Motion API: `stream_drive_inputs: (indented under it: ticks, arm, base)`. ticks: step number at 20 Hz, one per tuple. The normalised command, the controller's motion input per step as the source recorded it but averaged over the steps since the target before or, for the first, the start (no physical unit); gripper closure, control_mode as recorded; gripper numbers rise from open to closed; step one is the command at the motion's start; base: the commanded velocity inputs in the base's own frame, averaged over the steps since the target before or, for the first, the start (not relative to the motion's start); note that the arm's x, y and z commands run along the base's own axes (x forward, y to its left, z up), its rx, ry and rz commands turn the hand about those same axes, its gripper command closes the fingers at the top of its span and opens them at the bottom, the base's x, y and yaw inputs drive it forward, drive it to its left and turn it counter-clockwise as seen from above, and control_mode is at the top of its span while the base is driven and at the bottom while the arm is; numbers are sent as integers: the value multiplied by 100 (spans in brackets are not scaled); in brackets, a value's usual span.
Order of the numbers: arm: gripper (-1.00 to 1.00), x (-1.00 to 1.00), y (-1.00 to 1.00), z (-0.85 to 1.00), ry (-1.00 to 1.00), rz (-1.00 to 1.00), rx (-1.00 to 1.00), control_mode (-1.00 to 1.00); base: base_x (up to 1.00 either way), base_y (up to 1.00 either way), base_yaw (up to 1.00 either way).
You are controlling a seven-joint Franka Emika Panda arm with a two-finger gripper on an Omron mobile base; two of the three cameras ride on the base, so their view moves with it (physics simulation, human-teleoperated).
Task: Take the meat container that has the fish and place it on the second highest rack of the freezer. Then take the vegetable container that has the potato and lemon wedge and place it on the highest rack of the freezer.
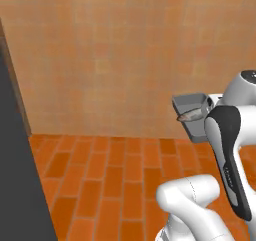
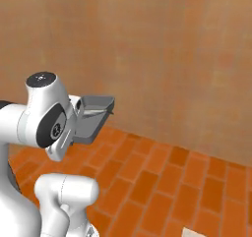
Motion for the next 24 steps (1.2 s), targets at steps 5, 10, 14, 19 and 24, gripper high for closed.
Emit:
stream_drive_inputs:
  ticks: [5,10,14,19,24]
  arm:
    - [100,0,0,0,0,0,0,100]
    - [100,0,0,0,0,0,0,100]
    - [100,0,0,0,0,0,0,100]
    - [100,0,0,0,0,0,0,100]
    - [100,0,0,0,0,0,0,100]
  base:
    - [45,-23,83]
    - [23,-10,97]
    - [30,-7,97]
    - [30,-18,93]
    - [31,-24,90]
